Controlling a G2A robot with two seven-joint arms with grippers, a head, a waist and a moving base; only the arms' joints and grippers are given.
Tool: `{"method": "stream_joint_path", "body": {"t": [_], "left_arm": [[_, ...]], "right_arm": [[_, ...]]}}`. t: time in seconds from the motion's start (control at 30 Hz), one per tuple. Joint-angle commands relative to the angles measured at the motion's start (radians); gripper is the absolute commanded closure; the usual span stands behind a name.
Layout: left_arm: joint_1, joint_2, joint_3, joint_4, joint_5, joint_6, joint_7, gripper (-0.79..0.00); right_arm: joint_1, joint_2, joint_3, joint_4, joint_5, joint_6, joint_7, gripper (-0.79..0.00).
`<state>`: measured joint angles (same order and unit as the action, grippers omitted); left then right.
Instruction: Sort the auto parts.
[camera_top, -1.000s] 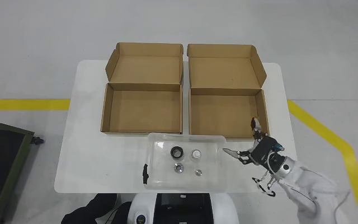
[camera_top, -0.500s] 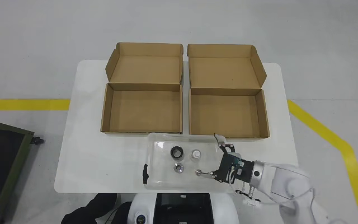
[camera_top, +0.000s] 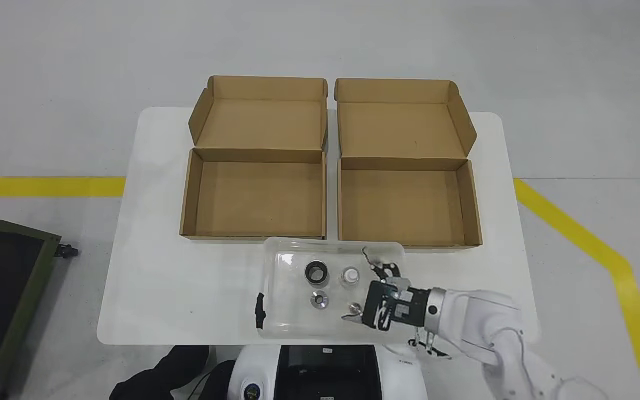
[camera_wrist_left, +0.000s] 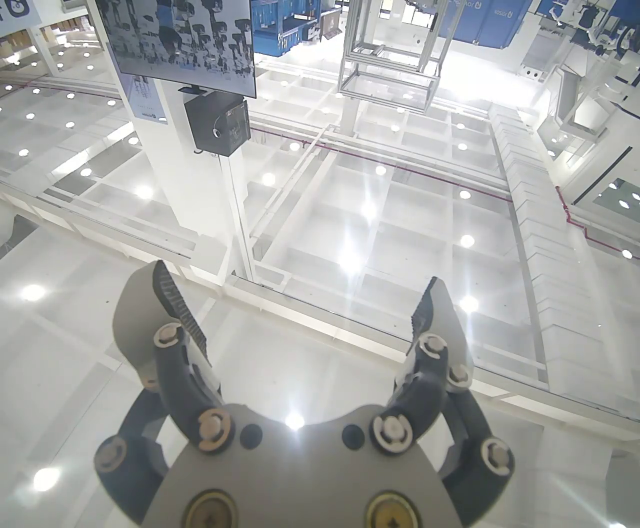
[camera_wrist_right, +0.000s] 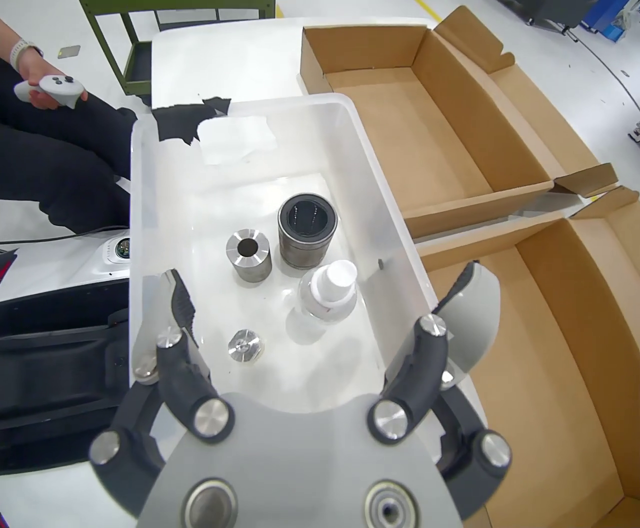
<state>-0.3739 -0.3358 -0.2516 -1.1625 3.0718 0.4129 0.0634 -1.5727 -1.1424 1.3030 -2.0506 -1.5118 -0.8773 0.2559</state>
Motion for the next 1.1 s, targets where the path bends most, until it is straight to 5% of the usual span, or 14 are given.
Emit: {"method": "stream_joint_path", "body": {"t": [0.0, 0.27, 0.5, 0.8, 0.93, 0.97, 1.07], "left_arm": [[0.0, 0.0, 0.0, 0.0, 0.0, 0.0, 0.0, -0.785], [0.0, 0.0, 0.0, 0.0, 0.0, 0.0, 0.0, -0.785], [0.0, 0.0, 0.0, 0.0, 0.0, 0.0, 0.0, -0.785], [0.0, 0.0, 0.0, 0.0, 0.0, 0.0, 0.0, -0.785], [0.0, 0.0, 0.0, 0.0, 0.0, 0.0, 0.0, -0.785], [0.0, 0.0, 0.0, 0.0, 0.0, 0.0, 0.0, -0.785], [0.0, 0.0, 0.0, 0.0, 0.0, 0.0, 0.0, -0.785]], "right_arm": [[0.007, 0.001, -0.008, 0.01, -0.007, 0.003, 0.004, -0.727], [0.029, 0.004, -0.035, 0.043, -0.028, 0.03, 0.012, -0.594], [0.062, 0.005, -0.063, 0.076, -0.044, 0.061, 0.029, -0.579], [0.094, 0.006, -0.094, 0.104, -0.035, 0.084, 0.055, -0.345], [0.098, 0.009, -0.094, 0.101, -0.021, 0.076, 0.067, -0.16], [0.098, 0.009, -0.093, 0.098, -0.018, 0.073, 0.068, -0.034], [0.094, 0.013, -0.084, 0.078, 0.0, 0.059, 0.075, 0.0]]}}
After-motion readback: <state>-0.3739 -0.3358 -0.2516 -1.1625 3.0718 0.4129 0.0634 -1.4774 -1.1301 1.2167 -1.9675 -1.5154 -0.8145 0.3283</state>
